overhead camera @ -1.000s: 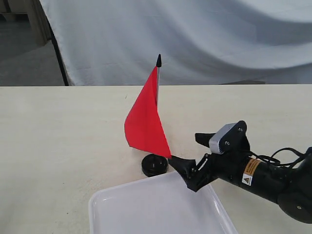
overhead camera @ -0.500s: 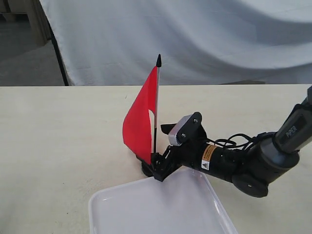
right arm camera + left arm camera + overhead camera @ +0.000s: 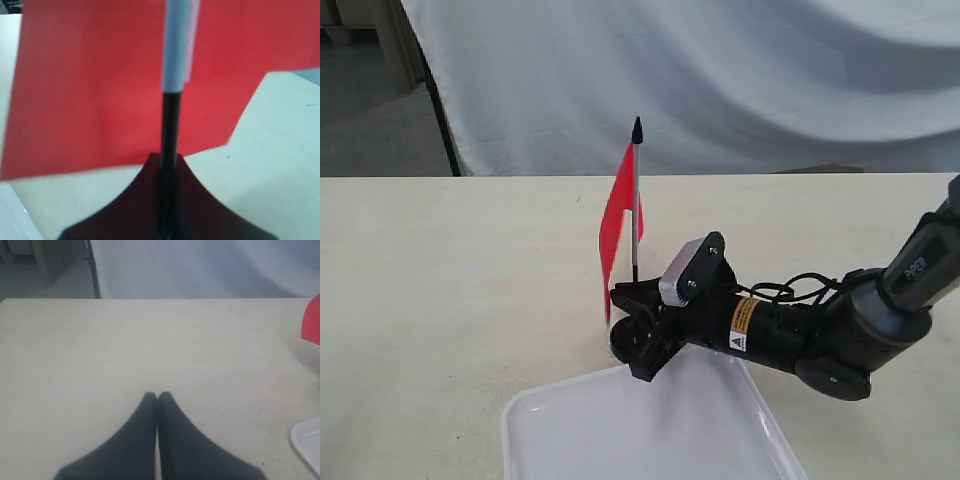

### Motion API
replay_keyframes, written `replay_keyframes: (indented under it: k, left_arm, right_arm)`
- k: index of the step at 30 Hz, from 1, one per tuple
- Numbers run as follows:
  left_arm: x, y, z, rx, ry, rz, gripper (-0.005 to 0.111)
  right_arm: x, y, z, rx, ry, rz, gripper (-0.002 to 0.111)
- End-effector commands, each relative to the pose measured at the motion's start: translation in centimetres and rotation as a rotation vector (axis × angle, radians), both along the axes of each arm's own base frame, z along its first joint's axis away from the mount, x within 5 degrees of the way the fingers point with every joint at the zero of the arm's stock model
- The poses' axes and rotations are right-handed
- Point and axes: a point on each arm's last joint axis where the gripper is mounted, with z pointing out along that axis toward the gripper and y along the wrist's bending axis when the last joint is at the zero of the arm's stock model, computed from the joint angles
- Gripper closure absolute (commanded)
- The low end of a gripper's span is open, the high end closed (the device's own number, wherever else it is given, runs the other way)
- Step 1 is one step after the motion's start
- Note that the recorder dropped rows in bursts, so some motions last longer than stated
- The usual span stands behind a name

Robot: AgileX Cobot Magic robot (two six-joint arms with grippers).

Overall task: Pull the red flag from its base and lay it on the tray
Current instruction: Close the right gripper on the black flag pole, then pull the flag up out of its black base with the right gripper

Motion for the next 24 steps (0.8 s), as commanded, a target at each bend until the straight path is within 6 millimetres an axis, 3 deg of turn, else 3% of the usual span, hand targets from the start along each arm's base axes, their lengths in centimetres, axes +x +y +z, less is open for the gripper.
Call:
replay_keyframes:
  k: [1,5,14,20,24]
  left_arm:
    - [0.0,0.0,0.0,0.001,-0.002,-0.005,0.107]
    - [0.0,0.0,0.0,0.001,-0.002,-0.005,0.107]
    - [0.0,0.0,0.0,0.001,-0.002,-0.005,0.107]
    - [0.0,0.0,0.0,0.001,-0.002,-0.005,0.107]
    - [0.0,0.0,0.0,0.001,-0.002,-0.005,0.107]
  right_arm:
    - [-0.5,-0.3,3.7,0.005,-0.092,0.017,0.109]
    - [-1.0,-1.2,7.1,-0.136,-0.158,-0.023,0.109]
    - [-2.6,-5.6,13.0,-0.696,-0.216,-0.189,0.109]
    - [-5.0,-6.4,14.5,-1.115,-0.277,-0.187,0.109]
    - [-6.4,-5.5,14.9,-1.231,-0.306,-0.146,0.109]
